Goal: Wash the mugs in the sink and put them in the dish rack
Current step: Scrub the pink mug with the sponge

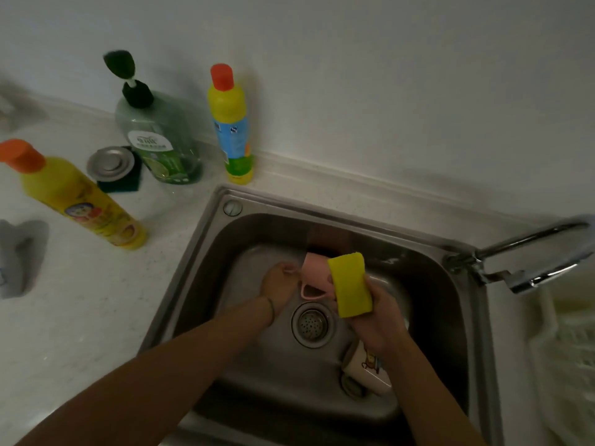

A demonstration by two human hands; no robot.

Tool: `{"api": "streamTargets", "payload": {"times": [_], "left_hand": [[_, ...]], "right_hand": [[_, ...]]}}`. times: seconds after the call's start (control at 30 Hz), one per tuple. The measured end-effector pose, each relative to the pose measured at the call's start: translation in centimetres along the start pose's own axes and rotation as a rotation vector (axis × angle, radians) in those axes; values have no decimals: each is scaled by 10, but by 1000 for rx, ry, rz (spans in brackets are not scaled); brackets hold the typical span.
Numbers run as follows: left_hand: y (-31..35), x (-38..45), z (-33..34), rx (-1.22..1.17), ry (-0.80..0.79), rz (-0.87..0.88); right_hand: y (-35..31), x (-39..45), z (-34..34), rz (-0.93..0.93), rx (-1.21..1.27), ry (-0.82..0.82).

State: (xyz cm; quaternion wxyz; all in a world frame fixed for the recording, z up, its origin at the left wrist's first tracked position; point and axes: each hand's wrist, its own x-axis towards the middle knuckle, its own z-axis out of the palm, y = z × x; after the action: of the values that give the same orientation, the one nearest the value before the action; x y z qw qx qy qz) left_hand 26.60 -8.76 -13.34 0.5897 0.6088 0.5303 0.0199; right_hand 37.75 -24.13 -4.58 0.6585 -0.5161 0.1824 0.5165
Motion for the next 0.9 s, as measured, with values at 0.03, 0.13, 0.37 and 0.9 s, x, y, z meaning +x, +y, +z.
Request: {"api": "streamTargets", "payload": {"times": [0.03, 0.13, 0.37, 0.9], "left_hand": [[-8, 15, 7, 26, 1, -9], [-22, 41, 19, 26, -9, -46], [-22, 60, 37, -70, -14, 46], [17, -70, 7, 505, 148, 821]], "right_hand": [[0, 7, -7, -1, 8, 7], [4, 25, -30, -4, -2, 19], [16, 42, -62, -15, 12, 23], [28, -7, -34, -179, -84, 35]]}}
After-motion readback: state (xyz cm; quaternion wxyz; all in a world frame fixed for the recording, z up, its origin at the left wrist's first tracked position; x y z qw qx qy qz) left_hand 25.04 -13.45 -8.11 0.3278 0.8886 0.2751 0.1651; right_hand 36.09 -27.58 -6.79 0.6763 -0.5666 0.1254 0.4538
